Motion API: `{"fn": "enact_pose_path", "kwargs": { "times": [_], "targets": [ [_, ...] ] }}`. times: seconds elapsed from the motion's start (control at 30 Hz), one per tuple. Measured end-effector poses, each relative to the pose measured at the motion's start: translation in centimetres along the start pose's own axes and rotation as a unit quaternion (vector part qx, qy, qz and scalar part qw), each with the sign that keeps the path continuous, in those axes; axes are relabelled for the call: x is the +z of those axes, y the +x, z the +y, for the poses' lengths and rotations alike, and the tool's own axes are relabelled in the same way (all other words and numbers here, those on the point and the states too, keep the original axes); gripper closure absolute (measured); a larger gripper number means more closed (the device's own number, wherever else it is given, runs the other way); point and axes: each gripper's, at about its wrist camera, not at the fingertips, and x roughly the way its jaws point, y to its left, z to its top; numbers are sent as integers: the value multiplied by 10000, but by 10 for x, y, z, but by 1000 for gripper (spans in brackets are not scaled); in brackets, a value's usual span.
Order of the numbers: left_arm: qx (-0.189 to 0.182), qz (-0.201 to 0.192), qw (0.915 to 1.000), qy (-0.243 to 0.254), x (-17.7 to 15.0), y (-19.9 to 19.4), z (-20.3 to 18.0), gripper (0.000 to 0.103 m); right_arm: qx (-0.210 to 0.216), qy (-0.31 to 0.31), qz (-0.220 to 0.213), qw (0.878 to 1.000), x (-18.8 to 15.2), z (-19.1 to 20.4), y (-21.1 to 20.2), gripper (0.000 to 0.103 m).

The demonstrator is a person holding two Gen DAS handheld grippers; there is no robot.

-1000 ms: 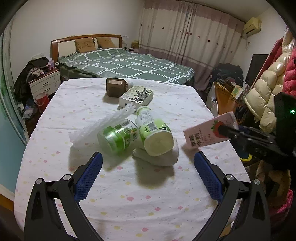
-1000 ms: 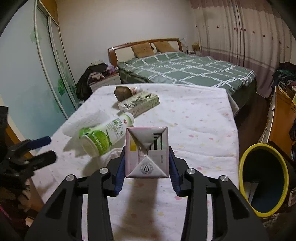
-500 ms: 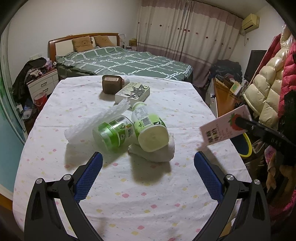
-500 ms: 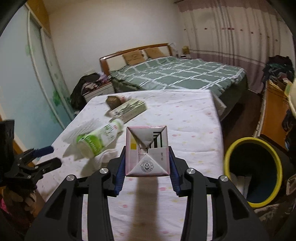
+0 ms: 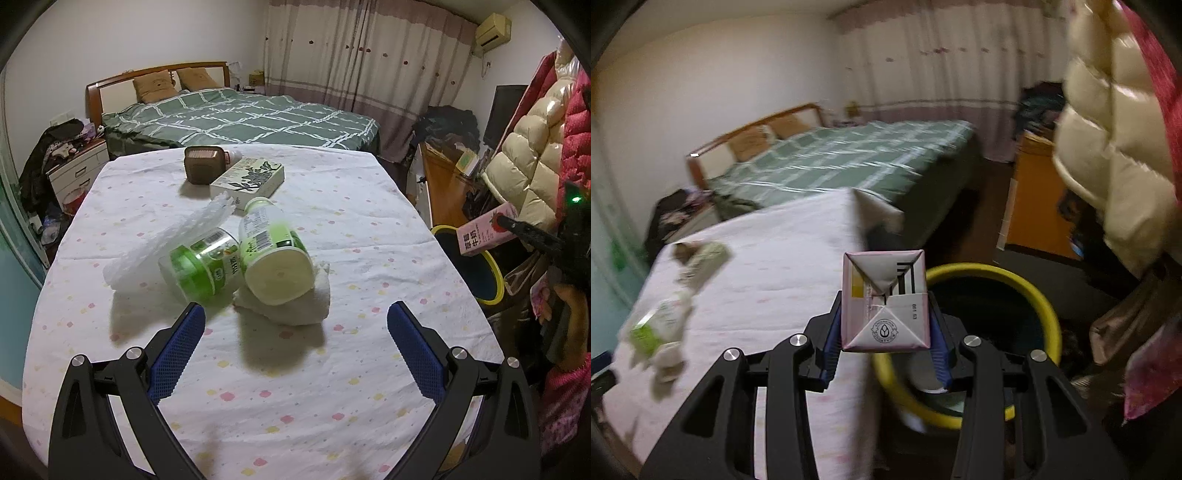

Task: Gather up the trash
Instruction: 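Carry the pink milk carton over the bin and open the right gripper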

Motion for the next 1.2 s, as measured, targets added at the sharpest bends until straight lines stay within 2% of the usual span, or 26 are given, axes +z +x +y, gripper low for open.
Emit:
{"fn": "enact_pose_path", "kwargs": {
  "times": [0.13,0.33,0.53,0.7,0.8,1.03,1.13,1.2],
  "targets": [
    [11,69,10000,4,2,8,0,6,-413,187,375,9983,-8,-31,44,64],
    [59,158,9999,15,4,18,-2,6,-858,299,933,9915,-25,-57,100,63],
    [87,237,9997,-22,3,24,2,6,-1042,327,1266,9859,-38,-62,127,63],
    [98,273,9996,-54,2,28,6,6,-1088,328,1251,9856,-40,-64,126,61],
    [126,244,9996,-95,4,28,11,6,-1066,320,1138,9873,-39,-63,118,58],
    [127,182,9995,-217,10,34,20,6,-951,265,952,9906,-35,-52,96,57],
    [-110,227,9991,-338,15,41,20,11,-921,232,951,9909,-36,-47,93,57],
    [-82,231,9992,-304,19,46,17,13,-940,192,960,9907,-37,-44,93,57]
  ]
}}
